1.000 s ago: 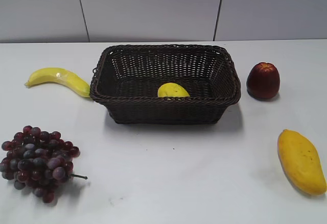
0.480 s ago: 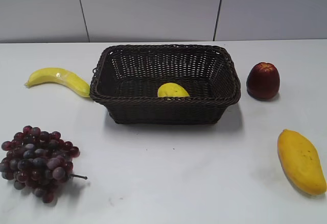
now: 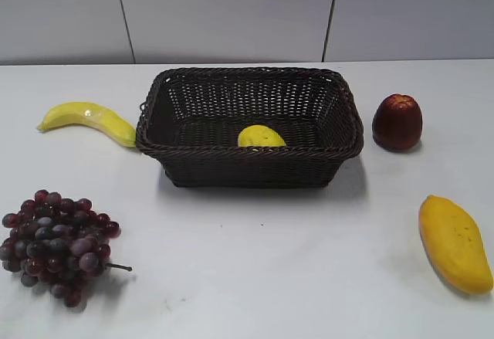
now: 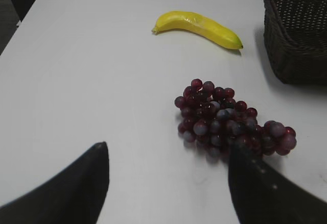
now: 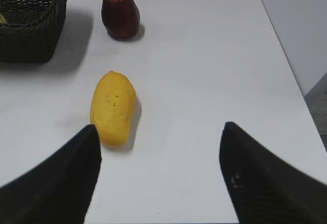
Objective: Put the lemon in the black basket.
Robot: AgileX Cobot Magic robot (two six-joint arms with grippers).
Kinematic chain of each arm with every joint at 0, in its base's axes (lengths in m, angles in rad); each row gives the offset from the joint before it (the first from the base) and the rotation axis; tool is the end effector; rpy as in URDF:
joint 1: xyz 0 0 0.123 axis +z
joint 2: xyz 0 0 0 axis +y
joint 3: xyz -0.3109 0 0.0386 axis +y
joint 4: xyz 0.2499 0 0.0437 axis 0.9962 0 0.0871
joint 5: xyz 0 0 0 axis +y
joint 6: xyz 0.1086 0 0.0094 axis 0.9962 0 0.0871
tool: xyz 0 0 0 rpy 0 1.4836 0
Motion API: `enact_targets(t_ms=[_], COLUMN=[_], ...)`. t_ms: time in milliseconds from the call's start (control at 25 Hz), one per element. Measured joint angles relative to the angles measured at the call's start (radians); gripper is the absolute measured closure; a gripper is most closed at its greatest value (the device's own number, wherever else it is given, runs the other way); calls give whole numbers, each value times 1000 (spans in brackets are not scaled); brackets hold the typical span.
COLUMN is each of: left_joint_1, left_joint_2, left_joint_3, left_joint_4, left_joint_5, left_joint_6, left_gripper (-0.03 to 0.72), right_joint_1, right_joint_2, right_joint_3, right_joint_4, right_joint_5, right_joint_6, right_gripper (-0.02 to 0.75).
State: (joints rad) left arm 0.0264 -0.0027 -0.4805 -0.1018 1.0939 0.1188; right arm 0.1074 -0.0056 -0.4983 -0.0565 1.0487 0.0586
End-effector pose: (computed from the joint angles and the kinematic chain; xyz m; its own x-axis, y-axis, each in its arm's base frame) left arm -0.0157 -0.0103 0.2614 -0.4929 0.0586 -0.8681 0.0876 0.9960 0.0175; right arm -0.0150 -0.0070 0.2707 -0.4404 -0.0169 -0.8977 -0.0500 0.9987 0.0057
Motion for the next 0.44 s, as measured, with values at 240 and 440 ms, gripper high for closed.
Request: enact_targets(t_ms=[240, 440], left_joint_1=[0, 0], left_joint_2=[-2, -2], left_joint_3=[0, 0], left_joint_4=[0, 0], left_joint_5=[0, 0], left_joint_6=[0, 0], left_gripper=[135, 135], right_joint_1=[0, 0], right_joint_2=[0, 0], right_joint_3=[1, 1], right_joint_4=[0, 0], right_joint_5=[0, 0], right_joint_6=[0, 0], right_gripper=[148, 148])
